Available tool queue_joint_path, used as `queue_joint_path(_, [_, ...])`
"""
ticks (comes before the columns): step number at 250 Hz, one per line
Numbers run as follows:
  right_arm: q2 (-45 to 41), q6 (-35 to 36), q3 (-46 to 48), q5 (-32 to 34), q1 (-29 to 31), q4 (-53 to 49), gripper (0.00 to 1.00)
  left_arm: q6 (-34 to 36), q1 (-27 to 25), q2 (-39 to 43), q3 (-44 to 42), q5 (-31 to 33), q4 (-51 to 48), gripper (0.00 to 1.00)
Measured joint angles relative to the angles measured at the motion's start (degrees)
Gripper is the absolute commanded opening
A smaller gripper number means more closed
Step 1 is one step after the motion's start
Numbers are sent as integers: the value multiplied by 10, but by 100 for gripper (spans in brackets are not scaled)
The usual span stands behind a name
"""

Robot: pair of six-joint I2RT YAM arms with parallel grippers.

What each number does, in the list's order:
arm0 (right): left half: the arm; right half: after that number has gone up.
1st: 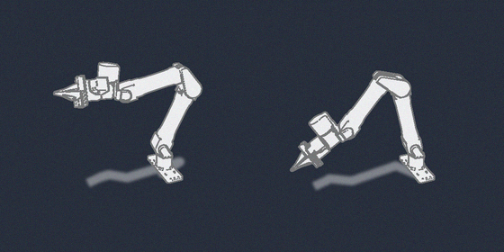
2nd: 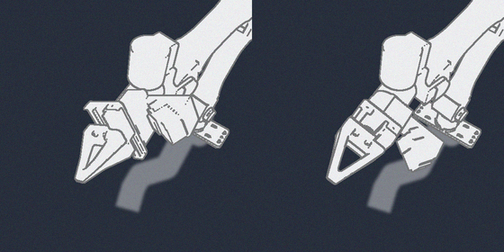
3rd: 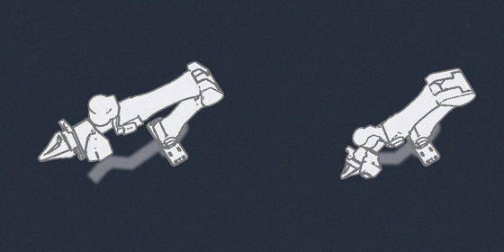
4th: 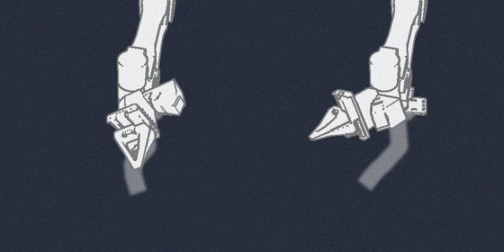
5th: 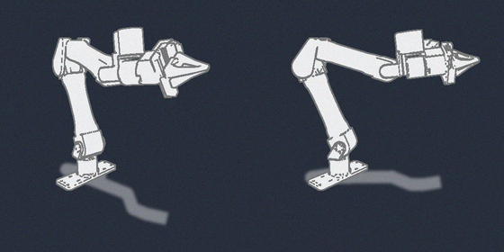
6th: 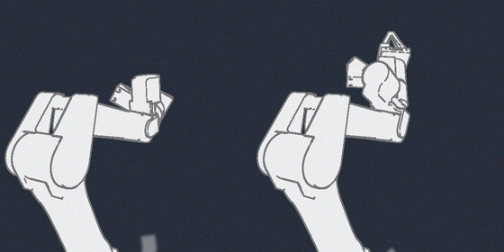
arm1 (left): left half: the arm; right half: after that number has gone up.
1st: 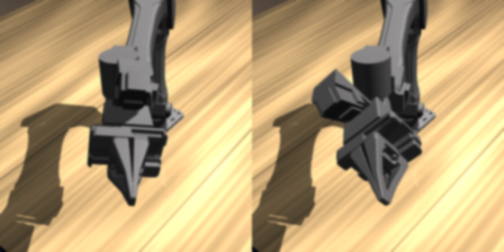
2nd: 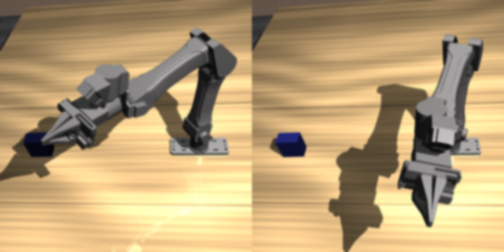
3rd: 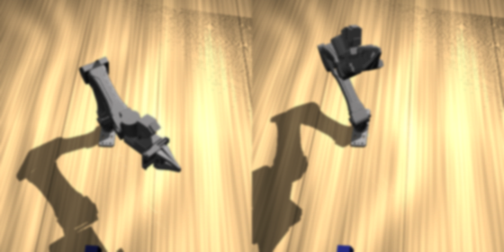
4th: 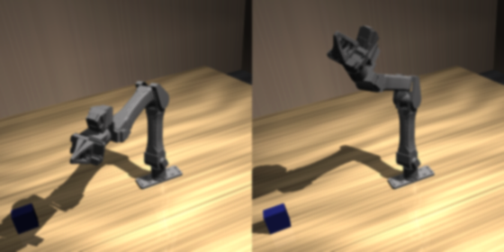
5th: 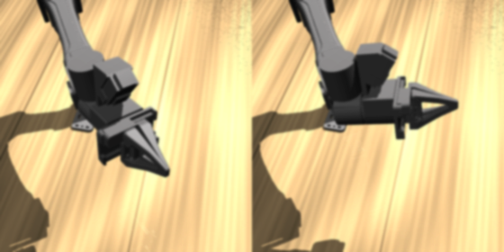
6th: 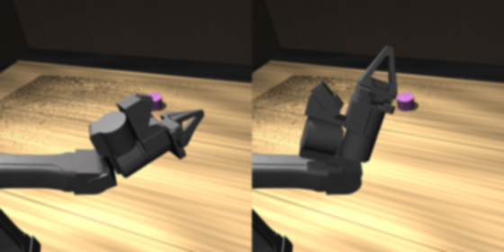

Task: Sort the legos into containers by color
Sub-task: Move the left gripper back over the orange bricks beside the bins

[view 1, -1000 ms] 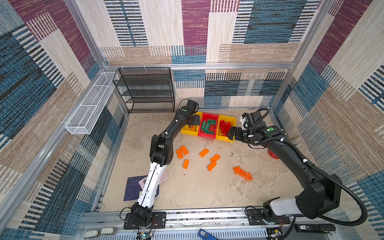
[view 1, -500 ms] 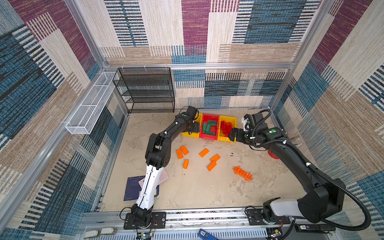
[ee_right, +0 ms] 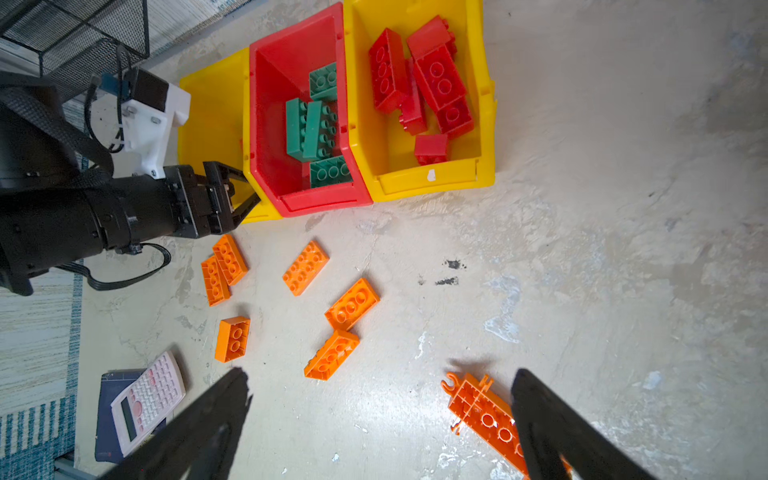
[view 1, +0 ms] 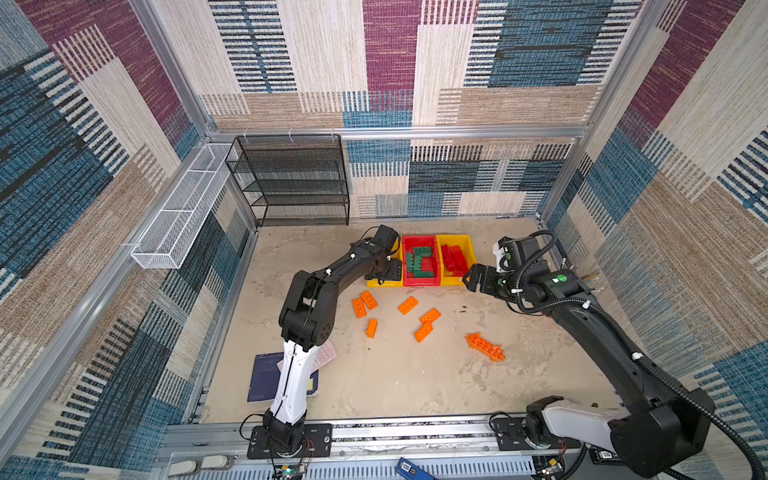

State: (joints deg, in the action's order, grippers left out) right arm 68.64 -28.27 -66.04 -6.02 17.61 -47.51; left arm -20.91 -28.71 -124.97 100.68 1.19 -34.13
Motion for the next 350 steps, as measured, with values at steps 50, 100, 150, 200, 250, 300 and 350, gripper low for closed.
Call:
queue_joint_path(50, [-32,-9,13,0,0,-3,100,-5,1,61,-17,14,0,81])
queue_joint_path(100, [-45,-10,19,-1,0,-3,100,-45,1,165,-132,29,9,80])
queue_joint_path(150, [-49,-12,39,-16,0,1,100,-115,-1,270,-291,14,31,77])
queue_joint_path(200, [-32,-14,42,-37,0,16,100,-149,-13,297,-371,-29,81,76])
queue_joint_path(250, [-11,-9,23,-46,0,26,100,-180,-26,275,-387,-45,121,75])
queue_joint_path(300, [-6,-1,18,-49,0,26,100,-194,-28,264,-389,-40,123,74])
queue_joint_path(350, [-6,1,16,-49,0,26,100,-196,-28,279,-389,-14,105,73])
